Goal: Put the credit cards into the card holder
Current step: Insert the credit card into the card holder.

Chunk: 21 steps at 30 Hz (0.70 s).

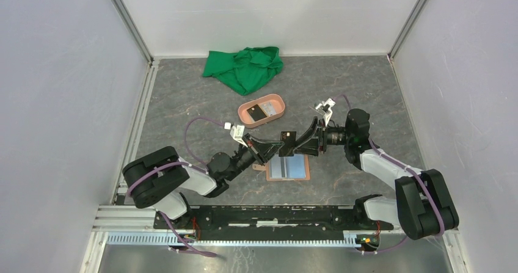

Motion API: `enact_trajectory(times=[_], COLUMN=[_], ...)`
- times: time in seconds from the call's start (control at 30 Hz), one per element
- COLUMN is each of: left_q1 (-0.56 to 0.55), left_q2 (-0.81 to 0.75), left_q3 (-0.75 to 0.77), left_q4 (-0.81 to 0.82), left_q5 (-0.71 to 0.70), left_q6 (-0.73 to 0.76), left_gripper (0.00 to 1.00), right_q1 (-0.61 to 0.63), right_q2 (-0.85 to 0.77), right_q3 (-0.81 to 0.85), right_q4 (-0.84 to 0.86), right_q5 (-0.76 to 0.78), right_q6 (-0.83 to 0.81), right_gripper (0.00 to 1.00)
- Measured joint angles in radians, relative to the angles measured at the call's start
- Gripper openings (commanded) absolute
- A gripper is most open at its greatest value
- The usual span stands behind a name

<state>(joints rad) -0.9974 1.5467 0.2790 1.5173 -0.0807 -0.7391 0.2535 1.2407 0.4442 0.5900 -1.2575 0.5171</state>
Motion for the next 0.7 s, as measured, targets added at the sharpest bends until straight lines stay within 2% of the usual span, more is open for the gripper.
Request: enact_trajectory(times=[0.23, 0.33, 0.4, 0.47, 0.6, 0.7], left_q1=[-0.002, -0.004, -0.004, -0.005, -0.006, -0.008], left_q2=[0.028, 0.031, 0.031, 0.031, 0.031, 0.012], left_q3=[0.025, 0.027, 0.027, 0.027, 0.015, -0.045], left_q4=[0.007, 0.010, 0.011, 0.011, 0.010, 0.006], left_q5=[0.001, 0.001, 0.001, 0.000, -0.022, -0.064], left_q6=[-0.029, -0.036, -0.042, -0.044, -0.049, -0.048], left_gripper=[0.02, 0.02, 0.06, 0.19, 0.55, 0.70], right_q1=[0.002, 0.000, -0.001, -0.003, 0.000, 0.002], right_q2=[-0.009, -0.009, -0.009, -0.009, -0.011, -0.018], right_q3=[0.000, 0.000, 0.000, 0.000, 0.006, 0.037], right_q4=[0.056, 0.065, 0.069, 0.070, 0.038, -0.097], right_q5=[0.000, 0.001, 0.003, 0.002, -0.001, 0.002], right_q6=[0.047, 0.056, 0.061, 0.068, 0.027, -0.095], right_gripper=[0.29, 0.13, 0.02, 0.00, 0.00, 0.00])
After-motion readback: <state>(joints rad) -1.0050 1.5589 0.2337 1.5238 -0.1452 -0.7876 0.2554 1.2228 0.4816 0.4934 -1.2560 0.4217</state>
